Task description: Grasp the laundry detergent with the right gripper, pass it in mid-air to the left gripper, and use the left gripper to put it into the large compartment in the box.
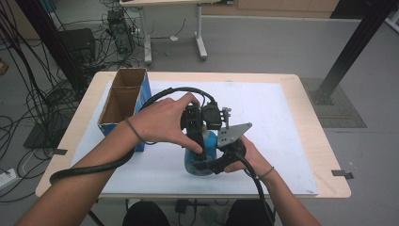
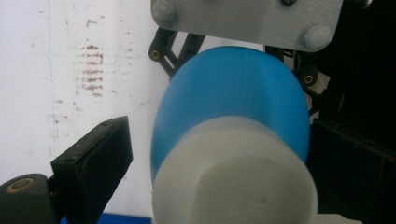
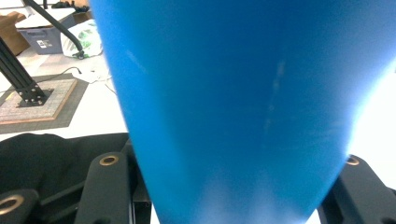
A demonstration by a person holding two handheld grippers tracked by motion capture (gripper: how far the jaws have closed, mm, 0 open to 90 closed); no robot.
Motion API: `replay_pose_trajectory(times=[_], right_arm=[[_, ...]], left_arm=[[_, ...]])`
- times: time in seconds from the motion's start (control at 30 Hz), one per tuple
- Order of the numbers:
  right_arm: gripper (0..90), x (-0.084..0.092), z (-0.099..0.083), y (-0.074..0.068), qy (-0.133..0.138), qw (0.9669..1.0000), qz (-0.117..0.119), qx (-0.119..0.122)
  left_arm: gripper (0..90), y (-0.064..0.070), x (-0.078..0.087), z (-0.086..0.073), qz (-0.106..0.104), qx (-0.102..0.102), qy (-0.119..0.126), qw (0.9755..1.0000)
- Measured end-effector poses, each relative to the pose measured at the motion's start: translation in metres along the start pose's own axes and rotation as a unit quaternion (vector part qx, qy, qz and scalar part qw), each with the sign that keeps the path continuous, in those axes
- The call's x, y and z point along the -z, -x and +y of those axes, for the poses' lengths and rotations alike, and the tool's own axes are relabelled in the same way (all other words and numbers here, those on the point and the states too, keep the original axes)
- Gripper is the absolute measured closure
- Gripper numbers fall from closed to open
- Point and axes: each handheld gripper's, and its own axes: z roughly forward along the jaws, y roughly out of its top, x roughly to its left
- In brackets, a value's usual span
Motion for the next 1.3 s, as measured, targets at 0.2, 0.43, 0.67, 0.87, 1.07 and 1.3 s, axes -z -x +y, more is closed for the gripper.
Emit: replay_pose_trajectory(times=[0.2, 0.43, 0.67, 0.87, 1.07, 1.3], right_arm=[[42.6, 0.0004, 0.0002, -0.0001, -0.001, 1.0000, -0.001, 0.001], [42.6, -0.0012, 0.0005, 0.0004, -0.003, 1.0000, 0.000, 0.000], [42.6, -0.0020, 0.0006, 0.0010, -0.003, 1.0000, 0.002, 0.001], [42.6, -0.0019, 0.0010, 0.0005, -0.005, 1.0000, -0.001, 0.001], [42.6, -0.0018, 0.0010, 0.0005, -0.004, 1.0000, -0.002, 0.005], [42.6, -0.0031, 0.0025, 0.0012, -0.006, 0.9999, -0.002, 0.009]], left_arm=[[7.4, 0.0004, -0.0002, 0.0010, 0.000, 0.001, -0.002, 1.0000], [7.4, -0.0002, -0.0001, 0.0010, 0.000, 0.000, -0.003, 1.0000], [7.4, -0.0005, 0.0002, 0.0010, 0.001, 0.001, -0.002, 1.0000], [7.5, -0.0001, 0.0022, 0.0019, 0.001, 0.001, -0.001, 1.0000], [7.1, 0.0006, 0.0027, 0.0020, 0.005, 0.001, 0.002, 1.0000], [10.5, -0.0003, 0.0018, 0.0035, 0.001, 0.000, -0.003, 1.0000]])
